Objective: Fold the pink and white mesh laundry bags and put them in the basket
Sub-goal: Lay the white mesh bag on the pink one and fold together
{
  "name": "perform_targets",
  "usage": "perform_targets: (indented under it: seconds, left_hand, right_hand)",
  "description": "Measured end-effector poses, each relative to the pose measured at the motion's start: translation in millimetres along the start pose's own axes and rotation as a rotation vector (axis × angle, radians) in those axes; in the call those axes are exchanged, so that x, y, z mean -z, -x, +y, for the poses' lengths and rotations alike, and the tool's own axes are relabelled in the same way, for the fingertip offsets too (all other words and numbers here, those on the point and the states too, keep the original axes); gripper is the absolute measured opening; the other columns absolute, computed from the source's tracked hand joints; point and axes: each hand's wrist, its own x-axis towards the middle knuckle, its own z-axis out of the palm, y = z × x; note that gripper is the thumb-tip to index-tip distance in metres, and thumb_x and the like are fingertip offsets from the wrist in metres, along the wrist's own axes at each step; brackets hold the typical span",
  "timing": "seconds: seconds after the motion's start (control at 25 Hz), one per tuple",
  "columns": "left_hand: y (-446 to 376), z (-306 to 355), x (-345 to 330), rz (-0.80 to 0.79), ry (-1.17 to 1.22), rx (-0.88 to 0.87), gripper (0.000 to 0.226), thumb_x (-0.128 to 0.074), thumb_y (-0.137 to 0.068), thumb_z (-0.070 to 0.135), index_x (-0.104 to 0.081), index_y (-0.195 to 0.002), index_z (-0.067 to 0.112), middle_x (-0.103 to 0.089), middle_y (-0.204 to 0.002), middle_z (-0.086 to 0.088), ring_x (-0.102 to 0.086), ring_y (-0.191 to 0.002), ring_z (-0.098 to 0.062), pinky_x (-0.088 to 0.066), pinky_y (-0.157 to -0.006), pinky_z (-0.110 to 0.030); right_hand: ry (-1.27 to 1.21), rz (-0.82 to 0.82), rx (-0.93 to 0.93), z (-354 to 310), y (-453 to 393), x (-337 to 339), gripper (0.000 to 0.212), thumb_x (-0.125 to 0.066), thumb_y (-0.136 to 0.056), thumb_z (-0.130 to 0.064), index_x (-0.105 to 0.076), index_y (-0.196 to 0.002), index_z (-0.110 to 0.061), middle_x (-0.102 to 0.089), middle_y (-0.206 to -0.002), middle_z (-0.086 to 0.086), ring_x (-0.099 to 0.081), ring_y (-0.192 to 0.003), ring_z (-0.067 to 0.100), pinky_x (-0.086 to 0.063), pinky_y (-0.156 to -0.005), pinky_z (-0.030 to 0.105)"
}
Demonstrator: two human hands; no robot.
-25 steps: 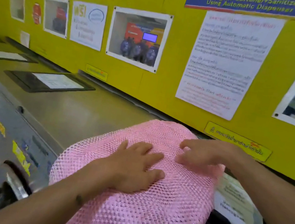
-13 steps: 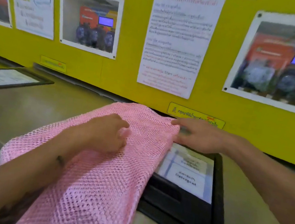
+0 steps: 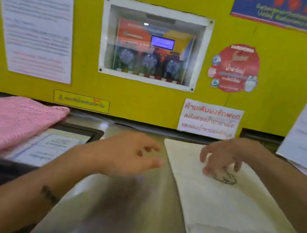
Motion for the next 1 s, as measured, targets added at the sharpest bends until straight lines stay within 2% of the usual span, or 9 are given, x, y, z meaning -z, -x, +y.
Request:
perform_targets:
  seconds: [0.08, 0.16, 0.24, 0.32, 0.48, 0.56, 0.72, 0.88, 1.0]
  left_hand:
    - [-7, 31, -27, -0.176, 0.035, 0.003, 0.053, -0.032, -0.088, 0.072, -0.060, -0.118, 0.038, -0.060, -0.126, 0.012, -0.055, -0.116, -0.010, -0.040, -0.106, -0.035]
    - [-10, 46, -44, -0.309, -0.039, 0.062, 0.062, -0.025, -0.084, 0.080, -0.053, -0.123, 0.041, -0.052, -0.131, 0.007, -0.046, -0.123, -0.016, -0.034, -0.109, -0.039]
    - [-11, 43, -50, -0.317, -0.194, 0.162, 0.066, -0.036, -0.080, 0.080, -0.042, -0.134, 0.043, -0.042, -0.136, 0.005, -0.042, -0.127, -0.022, -0.034, -0.108, -0.044]
    - [-8, 24, -41, -0.295, -0.300, 0.252, 0.075, -0.050, -0.080, 0.073, -0.028, -0.146, 0.044, -0.033, -0.147, 0.007, -0.038, -0.133, -0.023, -0.033, -0.111, -0.045]
    - [6, -15, -12, -0.069, -0.288, 0.370, 0.058, -0.056, -0.091, 0.045, -0.034, -0.145, 0.046, -0.035, -0.149, 0.007, -0.042, -0.133, -0.020, -0.035, -0.110, -0.041]
    - [15, -21, -12, -0.008, -0.228, 0.399, 0.052, -0.052, -0.093, 0.050, -0.038, -0.143, 0.045, -0.033, -0.151, 0.008, -0.038, -0.137, -0.019, -0.033, -0.112, -0.040]
    - [31, -26, -30, -0.060, -0.278, 0.422, 0.063, -0.051, -0.083, 0.068, -0.039, -0.142, 0.046, -0.035, -0.144, 0.014, -0.030, -0.138, -0.017, -0.028, -0.114, -0.046]
    - [47, -39, -35, 0.246, -0.219, 0.336, 0.043, -0.060, -0.088, 0.048, -0.063, -0.127, 0.031, -0.054, -0.126, 0.011, -0.048, -0.119, -0.017, -0.040, -0.105, -0.038]
    - [70, -45, -19, 0.346, -0.379, 0.247, 0.033, -0.053, -0.092, 0.042, -0.067, -0.122, 0.036, -0.058, -0.117, 0.012, -0.047, -0.108, -0.018, -0.045, -0.092, -0.038]
  right_hand:
    - [-0.151, 0.013, 0.035, 10, 0, -14, 0.053, -0.068, -0.086, -0.042, -0.050, -0.135, -0.031, -0.040, -0.122, -0.007, -0.055, -0.107, 0.026, -0.060, -0.084, 0.041]
    - [-0.164, 0.032, 0.094, 5, -5, -19, 0.058, -0.063, -0.089, -0.044, -0.046, -0.141, -0.025, -0.038, -0.129, -0.005, -0.056, -0.104, 0.026, -0.060, -0.085, 0.039]
    - [-0.143, 0.058, 0.167, -1, -12, -20, 0.059, -0.057, -0.091, -0.046, -0.046, -0.142, -0.019, -0.043, -0.141, 0.003, -0.063, -0.102, 0.028, -0.059, -0.087, 0.039]
    - [-0.196, 0.091, 0.233, -2, -21, -17, 0.061, -0.056, -0.090, -0.047, -0.044, -0.144, -0.022, -0.042, -0.149, 0.005, -0.061, -0.114, 0.030, -0.056, -0.090, 0.038]
    - [-0.102, 0.222, 0.332, 4, -35, -15, 0.061, -0.056, -0.089, -0.051, -0.038, -0.146, -0.037, -0.031, -0.158, -0.007, -0.034, -0.141, 0.021, -0.030, -0.114, 0.040]
    - [-0.137, 0.229, 0.381, 0, -40, -24, 0.058, -0.054, -0.091, -0.049, -0.039, -0.146, -0.036, -0.032, -0.158, -0.005, -0.032, -0.143, 0.021, -0.027, -0.116, 0.038]
    - [-0.247, 0.471, 0.486, -25, -49, -48, 0.041, -0.057, -0.092, -0.041, -0.056, -0.132, -0.031, -0.054, -0.139, -0.002, -0.048, -0.127, 0.022, -0.039, -0.107, 0.039]
    - [-0.284, 0.640, 0.527, -48, -44, -53, 0.025, -0.060, -0.091, -0.032, -0.069, -0.114, -0.032, -0.067, -0.114, -0.005, -0.059, -0.103, 0.019, -0.051, -0.089, 0.043]
    - [-0.329, 0.757, 0.583, -72, -35, -40, 0.019, -0.057, -0.093, -0.028, -0.073, -0.104, -0.027, -0.068, -0.103, -0.003, -0.059, -0.093, 0.021, -0.052, -0.081, 0.046]
